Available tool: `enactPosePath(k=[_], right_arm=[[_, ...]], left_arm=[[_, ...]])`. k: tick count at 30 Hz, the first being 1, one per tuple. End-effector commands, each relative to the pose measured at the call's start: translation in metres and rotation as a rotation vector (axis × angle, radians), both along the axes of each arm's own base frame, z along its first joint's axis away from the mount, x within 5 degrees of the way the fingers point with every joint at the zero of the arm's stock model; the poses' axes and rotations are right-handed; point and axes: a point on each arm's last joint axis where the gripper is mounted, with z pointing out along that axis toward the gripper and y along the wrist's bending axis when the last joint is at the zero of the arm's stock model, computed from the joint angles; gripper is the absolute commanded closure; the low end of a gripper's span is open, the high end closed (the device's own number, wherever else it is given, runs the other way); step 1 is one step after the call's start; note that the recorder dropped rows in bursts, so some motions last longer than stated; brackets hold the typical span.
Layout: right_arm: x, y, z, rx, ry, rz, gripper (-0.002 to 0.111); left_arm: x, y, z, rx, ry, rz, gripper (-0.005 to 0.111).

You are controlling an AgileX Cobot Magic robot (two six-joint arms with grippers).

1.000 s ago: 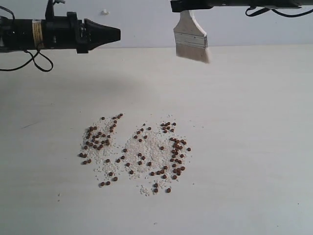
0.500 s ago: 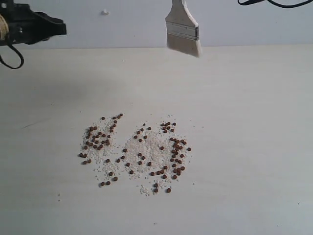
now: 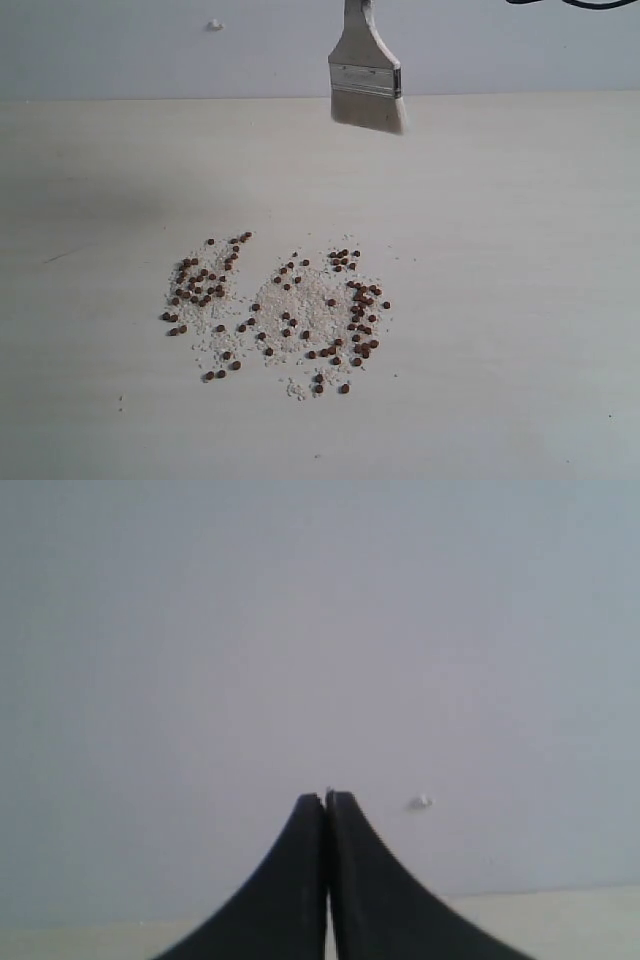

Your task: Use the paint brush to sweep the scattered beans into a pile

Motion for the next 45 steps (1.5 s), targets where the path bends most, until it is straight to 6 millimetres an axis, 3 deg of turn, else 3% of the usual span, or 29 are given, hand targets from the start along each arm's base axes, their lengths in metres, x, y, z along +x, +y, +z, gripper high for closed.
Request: enactPosePath(k=[1,3,5,12,16,23,33,45], right_arm=[[-0.018,0.002,0.025,0.041,-0.018,0.085,0.108],[-0.024,0.001,0.037,0.07,-0.021,0.091,0.108],[-0.027,0.0,0.043,0.07,-0.036,0.093,0.108],[-0.037,-0.004,0.055,0.02,-0.059,0.103,0.108],[-0.044,-0.007,0.062,-0.026,-0.076,0.119,0.108],[-0.059,-0.012,0.079,-0.043,-0.086,0.121,0.108],[-0.07,-0.013,0.084,-0.057,-0.049,0.165,0.108],[-0.074,-0.011,0.082,-0.06,-0.021,0.209,0.108]], left_arm=[[-0.057,0.012,0.009,-0.024,-0.175,0.079,0.107],[-0.083,0.014,0.006,-0.028,-0.252,0.086,0.107],[-0.095,0.015,-0.001,-0.031,-0.277,0.085,0.107],[-0.117,0.021,-0.026,-0.072,-0.294,0.115,0.107],[-0.126,0.023,-0.025,-0.082,-0.344,0.129,0.107],[-0.137,0.022,-0.026,-0.049,-0.344,0.116,0.107],[-0.15,0.021,-0.033,-0.018,-0.314,0.099,0.107],[-0.143,0.015,-0.065,0.033,0.041,0.041,0.107]])
